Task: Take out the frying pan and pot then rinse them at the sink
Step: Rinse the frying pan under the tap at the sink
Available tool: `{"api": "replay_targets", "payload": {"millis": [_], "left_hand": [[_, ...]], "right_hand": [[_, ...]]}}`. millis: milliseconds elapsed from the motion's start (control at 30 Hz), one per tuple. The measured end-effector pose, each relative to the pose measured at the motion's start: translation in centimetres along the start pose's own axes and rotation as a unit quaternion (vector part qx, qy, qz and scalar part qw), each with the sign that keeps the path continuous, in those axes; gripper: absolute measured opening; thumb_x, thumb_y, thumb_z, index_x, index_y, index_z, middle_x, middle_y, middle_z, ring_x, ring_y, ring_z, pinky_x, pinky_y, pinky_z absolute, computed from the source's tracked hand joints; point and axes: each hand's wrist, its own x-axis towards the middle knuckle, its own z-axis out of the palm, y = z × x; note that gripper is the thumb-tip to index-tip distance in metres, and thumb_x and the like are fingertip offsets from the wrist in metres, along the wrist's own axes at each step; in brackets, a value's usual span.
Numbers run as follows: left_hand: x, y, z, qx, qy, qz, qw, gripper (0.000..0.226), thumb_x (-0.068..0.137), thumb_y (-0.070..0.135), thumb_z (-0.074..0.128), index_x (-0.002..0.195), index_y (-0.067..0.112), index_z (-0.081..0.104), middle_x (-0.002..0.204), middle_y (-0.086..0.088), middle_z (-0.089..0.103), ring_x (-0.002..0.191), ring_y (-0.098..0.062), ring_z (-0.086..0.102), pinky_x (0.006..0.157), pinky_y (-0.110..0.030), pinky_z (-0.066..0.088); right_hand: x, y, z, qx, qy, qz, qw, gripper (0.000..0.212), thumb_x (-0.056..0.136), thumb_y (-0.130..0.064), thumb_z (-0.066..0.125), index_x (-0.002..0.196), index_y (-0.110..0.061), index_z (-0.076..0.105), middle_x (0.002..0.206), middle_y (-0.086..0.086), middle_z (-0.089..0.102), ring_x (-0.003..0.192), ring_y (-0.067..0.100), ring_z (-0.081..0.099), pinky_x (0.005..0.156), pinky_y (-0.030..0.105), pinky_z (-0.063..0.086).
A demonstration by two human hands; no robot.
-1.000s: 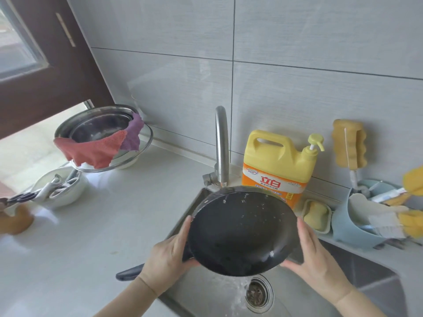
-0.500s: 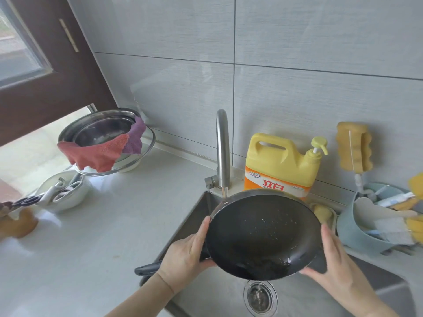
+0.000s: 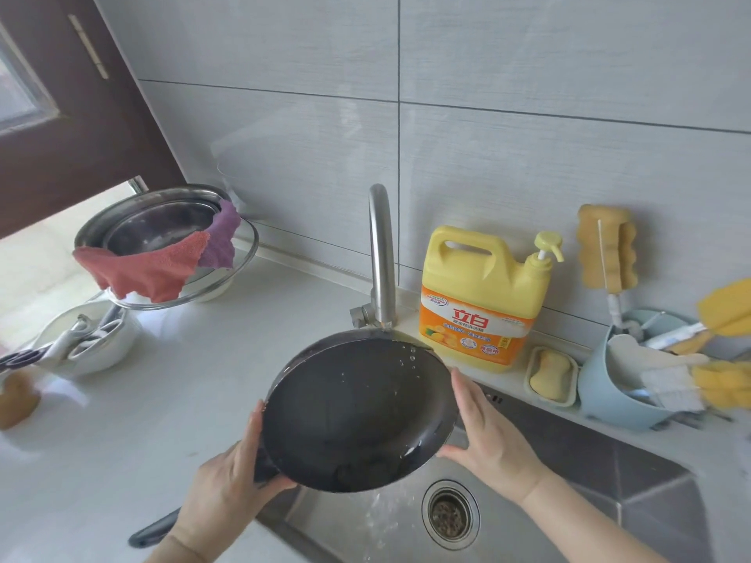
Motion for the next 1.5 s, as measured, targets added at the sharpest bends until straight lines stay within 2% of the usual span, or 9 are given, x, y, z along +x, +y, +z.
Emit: {"api": "replay_targets", "payload": {"millis": [267,567,700,833,967,1067,1133,1300,1500], "left_hand": [[2.2,3.0,1.7,0.001,-0.029,0.022,0.999,0.101,0.08,0.075,0.044,0.155,0.017,0.009,0.077,0.0,0.072,0.048,-0.019,0.063,0.034,-0.024,0.041],[6.6,9.3,5.0,-0.065,-0.043,0.091,0.993,0.105,0.082,0.061,0.056,0.155,0.012,-0.001,0.088,0.001,0.071,0.071,-0.013,0.067,0.046,-0.022,0.048],[7.5,12.1,5.7,-0.056,-0.028,0.134,0.989,0.118,0.07,0.052,0.079,0.154,0.011,0.007,0.083,0.002,0.069,0.062,-0.013,0.064,0.043,-0.021,0.043],[7.6,13.4,6.4,-0.036,-0.019,0.175,0.984,0.136,0.059,0.049,0.089,0.155,0.012,0.0,0.075,0.004,0.066,0.058,-0.01,0.062,0.043,-0.02,0.041],[7.4,13.1,6.3,-0.031,-0.005,0.183,0.983,0.139,0.054,0.049,0.091,0.155,0.011,0.003,0.074,0.006,0.066,0.057,-0.007,0.061,0.045,-0.015,0.04],[6.8,11.9,6.0,-0.034,-0.015,0.176,0.984,0.14,0.056,0.05,0.09,0.155,0.012,-0.002,0.077,0.005,0.067,0.058,-0.007,0.06,0.045,-0.015,0.039],[6.3,10.5,5.8,-0.042,-0.015,0.161,0.986,0.139,0.058,0.049,0.089,0.155,0.013,-0.003,0.078,0.005,0.066,0.06,-0.008,0.061,0.045,-0.016,0.04],[4.5,6.9,3.8,-0.047,-0.031,0.084,0.995,0.126,0.066,0.059,0.074,0.155,0.014,-0.002,0.075,0.006,0.068,0.057,-0.008,0.061,0.045,-0.016,0.04],[1.6,2.9,1.3,-0.044,-0.026,-0.004,0.999,0.108,0.075,0.069,0.051,0.156,0.018,0.0,0.075,0.003,0.068,0.047,-0.017,0.058,0.038,-0.021,0.038]], "right_hand": [[-3.1,2.2,-2.1,-0.009,0.046,0.028,0.998,0.129,0.062,-0.048,0.079,0.155,-0.016,-0.004,0.162,-0.004,0.007,0.145,0.015,0.023,0.114,0.015,0.012],[-9.2,5.7,-7.0,-0.08,0.153,0.12,0.978,0.1,0.084,-0.078,0.032,0.155,-0.014,0.001,0.14,0.023,0.035,0.117,0.033,0.049,0.087,0.033,0.048],[-11.5,6.4,-9.0,-0.108,0.157,0.176,0.966,0.104,0.081,-0.083,0.03,0.155,-0.017,0.0,0.138,0.028,0.041,0.115,0.034,0.05,0.061,0.052,0.056],[-12.3,6.6,-10.1,-0.103,0.185,0.18,0.961,0.106,0.078,-0.085,0.033,0.155,-0.021,-0.003,0.15,0.013,0.034,0.114,0.031,0.043,0.083,0.039,0.055],[-12.0,6.3,-9.7,-0.091,0.14,0.223,0.96,0.136,0.052,-0.049,0.08,0.155,-0.026,-0.006,0.134,0.032,0.048,0.102,0.049,0.063,0.07,0.044,0.057],[-10.9,6.0,-9.2,-0.106,0.145,0.203,0.963,0.111,0.077,-0.071,0.057,0.156,-0.011,0.006,0.139,0.023,0.044,0.11,0.04,0.059,0.059,0.046,0.057],[-10.1,5.8,-8.3,-0.122,0.152,0.15,0.969,0.102,0.083,-0.079,0.032,0.155,-0.01,0.008,0.137,0.022,0.039,0.113,0.033,0.055,0.071,0.035,0.055],[-7.5,4.5,-5.2,-0.054,0.115,0.129,0.983,0.127,0.062,-0.056,0.074,0.156,-0.017,-0.003,0.142,0.02,0.034,0.126,0.029,0.04,0.106,0.027,0.026],[-3.8,1.6,-2.6,-0.012,0.081,0.059,0.995,0.118,0.071,-0.061,0.068,0.155,-0.016,-0.002,0.148,0.015,0.029,0.145,0.014,0.019,0.114,0.015,0.012]]}}
